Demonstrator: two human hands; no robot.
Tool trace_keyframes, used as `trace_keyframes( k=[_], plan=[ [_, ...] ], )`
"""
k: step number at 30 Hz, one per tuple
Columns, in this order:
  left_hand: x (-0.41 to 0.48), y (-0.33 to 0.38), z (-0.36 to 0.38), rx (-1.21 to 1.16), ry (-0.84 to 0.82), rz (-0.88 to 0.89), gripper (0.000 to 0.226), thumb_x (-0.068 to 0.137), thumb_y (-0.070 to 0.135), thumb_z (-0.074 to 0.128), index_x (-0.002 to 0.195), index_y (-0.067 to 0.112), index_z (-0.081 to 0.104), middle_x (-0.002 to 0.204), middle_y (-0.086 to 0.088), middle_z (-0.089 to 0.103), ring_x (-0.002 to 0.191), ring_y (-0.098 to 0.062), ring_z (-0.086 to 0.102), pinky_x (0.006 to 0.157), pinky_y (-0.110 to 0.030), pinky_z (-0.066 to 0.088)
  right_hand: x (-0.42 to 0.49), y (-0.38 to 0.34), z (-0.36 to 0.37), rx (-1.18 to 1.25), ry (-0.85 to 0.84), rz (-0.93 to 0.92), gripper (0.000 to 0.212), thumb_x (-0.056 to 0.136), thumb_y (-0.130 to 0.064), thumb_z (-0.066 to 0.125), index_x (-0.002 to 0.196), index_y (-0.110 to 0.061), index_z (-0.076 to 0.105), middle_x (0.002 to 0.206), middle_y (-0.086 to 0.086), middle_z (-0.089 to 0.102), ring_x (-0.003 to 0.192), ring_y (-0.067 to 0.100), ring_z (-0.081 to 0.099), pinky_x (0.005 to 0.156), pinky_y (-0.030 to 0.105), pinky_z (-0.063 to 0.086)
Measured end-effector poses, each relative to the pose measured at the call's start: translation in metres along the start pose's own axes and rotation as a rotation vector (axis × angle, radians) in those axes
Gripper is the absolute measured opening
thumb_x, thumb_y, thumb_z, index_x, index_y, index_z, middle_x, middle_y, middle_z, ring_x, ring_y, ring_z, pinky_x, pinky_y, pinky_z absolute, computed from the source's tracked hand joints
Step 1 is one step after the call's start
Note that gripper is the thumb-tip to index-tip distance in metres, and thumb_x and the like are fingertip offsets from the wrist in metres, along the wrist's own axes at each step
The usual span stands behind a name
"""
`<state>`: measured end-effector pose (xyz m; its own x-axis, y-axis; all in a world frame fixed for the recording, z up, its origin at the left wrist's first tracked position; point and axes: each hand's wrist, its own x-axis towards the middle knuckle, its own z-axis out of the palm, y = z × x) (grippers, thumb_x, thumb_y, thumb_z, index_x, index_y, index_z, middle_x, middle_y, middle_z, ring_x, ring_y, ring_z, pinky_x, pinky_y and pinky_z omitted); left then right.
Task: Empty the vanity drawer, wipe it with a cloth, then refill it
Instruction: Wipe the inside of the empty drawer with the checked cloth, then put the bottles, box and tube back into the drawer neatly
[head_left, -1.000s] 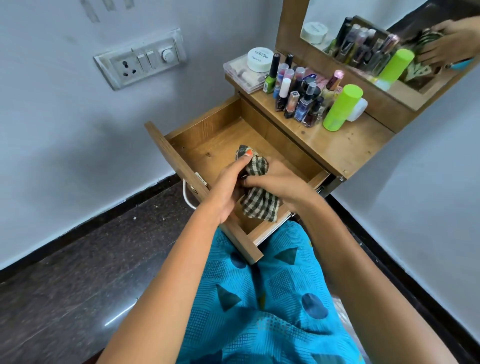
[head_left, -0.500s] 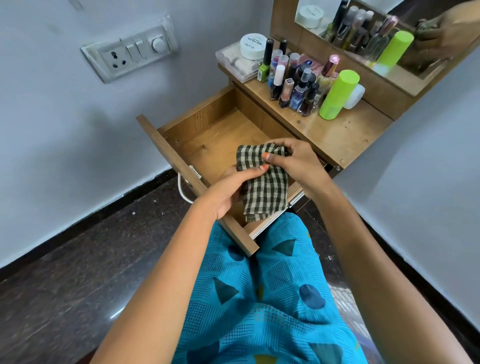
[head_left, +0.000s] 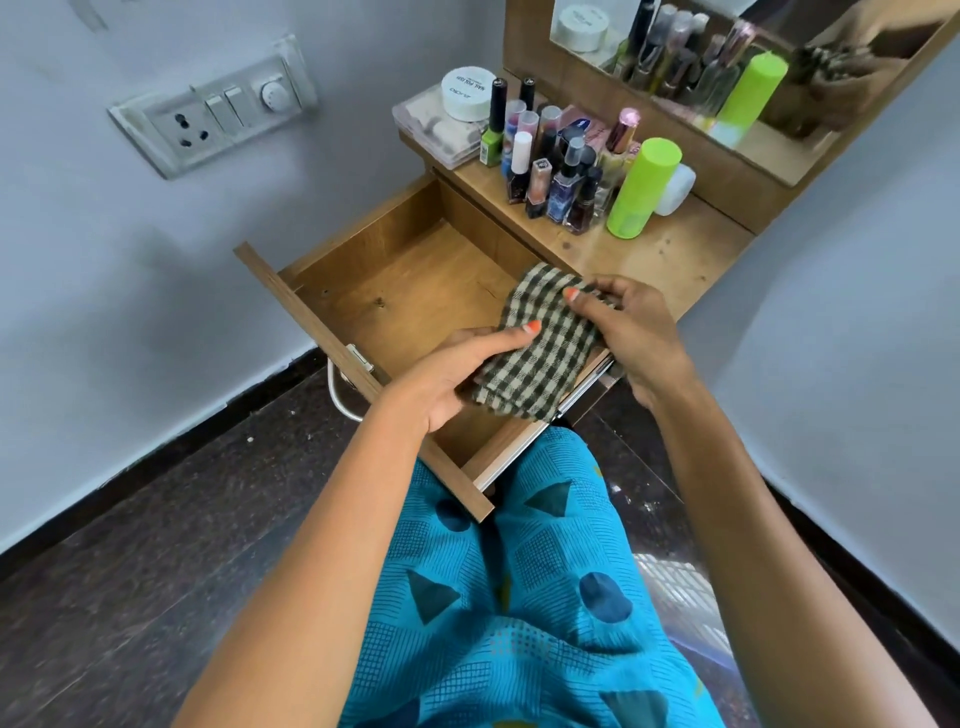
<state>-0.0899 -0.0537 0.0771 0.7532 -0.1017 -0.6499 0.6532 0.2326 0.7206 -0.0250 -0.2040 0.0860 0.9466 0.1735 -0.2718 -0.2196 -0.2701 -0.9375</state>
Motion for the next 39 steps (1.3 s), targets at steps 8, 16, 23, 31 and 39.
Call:
trace_keyframes(
  k=[8,16,23,31,39],
  plan=[
    [0.018,0.022,0.053,-0.177,0.031,0.194,0.044,0.079,0.002,0.063,0.117,0.010,0.043,0.107,-0.007,0.058,0.086,-0.015,0.060,0.065,-0.023,0.057,0.020,0.005,-0.065,0.048,0.291,-0.074,0.018,0.088,-0.015,0.060,0.082,-0.022,0.044,0.090,0.002,0.056,0.086,0.014,0.056,0.073,0.022,0.050],
    [0.055,0.030,0.104,-0.103,0.279,0.466,0.030,0.081,-0.014,0.054,0.079,0.015,0.046,0.074,-0.003,0.054,0.057,-0.003,0.059,0.065,-0.023,0.055,0.049,0.014,-0.106,-0.194,0.359,-0.167,0.033,0.086,0.010,0.041,0.083,-0.012,0.066,0.092,-0.001,0.061,0.084,0.002,0.054,0.079,0.009,0.042],
    [0.072,0.030,0.106,0.004,0.346,0.454,0.025,0.085,-0.010,0.051,0.102,0.001,0.066,0.104,-0.007,0.065,0.072,-0.004,0.059,0.058,-0.010,0.050,0.072,0.017,-0.106,-0.304,0.286,-0.226,0.029,0.089,0.002,0.050,0.112,-0.006,0.065,0.118,0.009,0.058,0.104,0.010,0.050,0.081,0.005,0.040],
    [0.068,0.027,0.109,0.147,0.385,0.416,0.031,0.085,-0.010,0.050,0.111,0.001,0.063,0.115,-0.012,0.063,0.100,-0.021,0.063,0.092,-0.034,0.052,0.084,0.024,-0.109,-0.485,0.313,-0.226,0.025,0.087,-0.010,0.058,0.107,-0.020,0.068,0.120,0.015,0.052,0.118,0.031,0.043,0.105,0.043,0.036],
    [0.054,0.039,0.106,0.402,0.483,0.530,0.025,0.086,-0.003,0.053,0.106,0.006,0.065,0.110,-0.003,0.063,0.085,-0.004,0.054,0.075,-0.001,0.044,0.074,0.000,-0.100,-0.632,0.385,-0.322,0.026,0.084,-0.012,0.063,0.109,-0.012,0.067,0.119,0.013,0.053,0.115,0.025,0.047,0.096,0.024,0.034]
  ],
)
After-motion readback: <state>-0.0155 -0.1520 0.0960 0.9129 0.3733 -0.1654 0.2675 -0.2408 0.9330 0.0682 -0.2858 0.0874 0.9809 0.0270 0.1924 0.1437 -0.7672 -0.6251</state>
